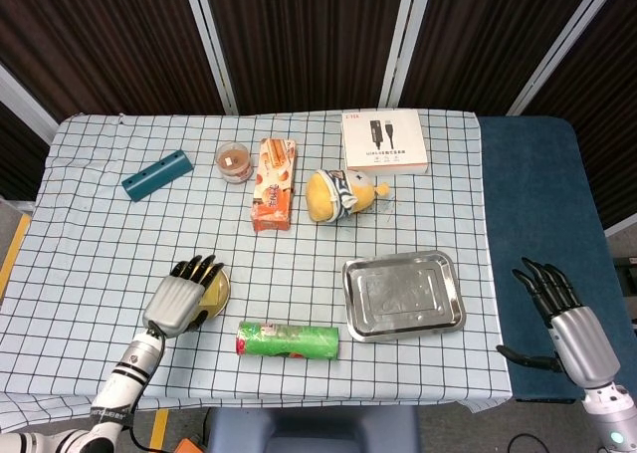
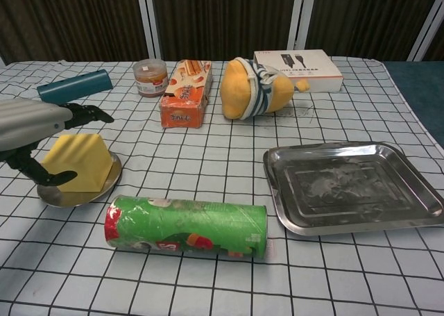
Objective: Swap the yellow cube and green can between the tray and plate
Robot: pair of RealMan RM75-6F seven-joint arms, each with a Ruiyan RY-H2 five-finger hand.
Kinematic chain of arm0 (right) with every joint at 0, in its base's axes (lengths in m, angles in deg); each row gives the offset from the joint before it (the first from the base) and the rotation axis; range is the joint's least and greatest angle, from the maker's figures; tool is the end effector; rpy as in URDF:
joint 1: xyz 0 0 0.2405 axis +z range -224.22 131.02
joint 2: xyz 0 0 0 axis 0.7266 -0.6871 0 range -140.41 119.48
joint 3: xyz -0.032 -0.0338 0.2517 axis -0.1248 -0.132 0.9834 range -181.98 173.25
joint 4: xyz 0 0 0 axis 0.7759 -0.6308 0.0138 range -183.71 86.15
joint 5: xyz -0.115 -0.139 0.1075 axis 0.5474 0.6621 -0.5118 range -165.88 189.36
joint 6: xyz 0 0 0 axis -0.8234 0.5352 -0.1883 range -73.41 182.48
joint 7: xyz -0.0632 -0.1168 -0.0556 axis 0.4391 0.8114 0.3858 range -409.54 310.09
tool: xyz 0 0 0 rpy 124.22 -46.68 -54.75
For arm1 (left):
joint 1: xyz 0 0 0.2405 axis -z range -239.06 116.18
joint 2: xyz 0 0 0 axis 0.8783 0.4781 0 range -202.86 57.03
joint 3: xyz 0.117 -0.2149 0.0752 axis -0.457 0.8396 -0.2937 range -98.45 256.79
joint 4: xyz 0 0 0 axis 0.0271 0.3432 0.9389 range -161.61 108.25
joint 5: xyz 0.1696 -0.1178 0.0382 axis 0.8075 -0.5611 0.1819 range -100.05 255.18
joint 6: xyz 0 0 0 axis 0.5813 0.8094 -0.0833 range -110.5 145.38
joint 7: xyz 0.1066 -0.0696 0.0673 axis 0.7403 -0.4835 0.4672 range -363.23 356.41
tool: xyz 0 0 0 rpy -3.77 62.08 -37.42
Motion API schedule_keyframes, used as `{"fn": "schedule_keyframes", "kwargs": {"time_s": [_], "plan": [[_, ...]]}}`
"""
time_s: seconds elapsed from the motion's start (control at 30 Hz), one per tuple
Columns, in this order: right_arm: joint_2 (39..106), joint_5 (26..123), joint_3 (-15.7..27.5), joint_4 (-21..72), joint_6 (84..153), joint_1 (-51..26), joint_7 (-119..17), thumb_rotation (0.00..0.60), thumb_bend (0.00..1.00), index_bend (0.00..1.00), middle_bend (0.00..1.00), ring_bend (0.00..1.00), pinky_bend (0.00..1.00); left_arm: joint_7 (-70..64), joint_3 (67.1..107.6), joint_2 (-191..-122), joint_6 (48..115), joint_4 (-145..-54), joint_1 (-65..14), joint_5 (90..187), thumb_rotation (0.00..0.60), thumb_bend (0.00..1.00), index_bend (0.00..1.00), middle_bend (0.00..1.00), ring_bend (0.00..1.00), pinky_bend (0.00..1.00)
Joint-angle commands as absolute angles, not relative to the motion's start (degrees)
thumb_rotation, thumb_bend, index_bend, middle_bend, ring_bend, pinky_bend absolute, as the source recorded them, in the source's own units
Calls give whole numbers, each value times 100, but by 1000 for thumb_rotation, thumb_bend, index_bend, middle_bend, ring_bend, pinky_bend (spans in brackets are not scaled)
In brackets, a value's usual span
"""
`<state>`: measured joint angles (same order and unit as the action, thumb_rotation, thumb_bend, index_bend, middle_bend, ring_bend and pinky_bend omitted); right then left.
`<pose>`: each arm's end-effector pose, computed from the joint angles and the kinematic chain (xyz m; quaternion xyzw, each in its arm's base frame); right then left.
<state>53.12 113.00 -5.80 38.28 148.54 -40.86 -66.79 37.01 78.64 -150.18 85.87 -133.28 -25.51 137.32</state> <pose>-0.2894 -0.1654 0.1631 0.6241 -0.3726 0.5081 0.4619 -0.1761 0.2674 0.0290 -0.7714 -0.3282 -0.2717 0.4727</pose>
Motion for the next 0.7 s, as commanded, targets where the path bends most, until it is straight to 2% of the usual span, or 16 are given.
{"fn": "schedule_keyframes", "kwargs": {"time_s": [0.03,0.17,0.33,0.43,0.57,0.7], "plan": [[5316,11301,-582,3828,14845,-4083,-6670,600,21,0,0,0,0,3530,7814,-14861,8672,-13399,-2668,13928,600,379,0,0,0,146],[5315,11302,-593,3833,14799,-4067,-6645,600,21,0,0,0,0,3042,7737,-14662,9394,-13217,-3089,14693,600,370,0,0,0,151],[5355,11276,-574,3852,14715,-4024,-6561,600,21,0,0,0,0,1614,7422,-14504,10776,-12459,-4015,15929,600,369,0,0,0,152],[5397,11274,-571,3907,14524,-3939,-6318,600,21,0,0,0,0,911,7250,-14529,11229,-11907,-4450,16271,600,371,0,0,0,148],[5226,11417,-652,4315,13897,-3606,-6001,600,21,0,0,0,0,644,7242,-14586,11097,-11567,-4633,16219,600,372,0,0,0,149],[5001,11434,-572,4946,13168,-3138,-5681,600,21,0,0,0,0,740,7421,-14662,10932,-11424,-4665,16076,600,369,0,0,0,151]]}}
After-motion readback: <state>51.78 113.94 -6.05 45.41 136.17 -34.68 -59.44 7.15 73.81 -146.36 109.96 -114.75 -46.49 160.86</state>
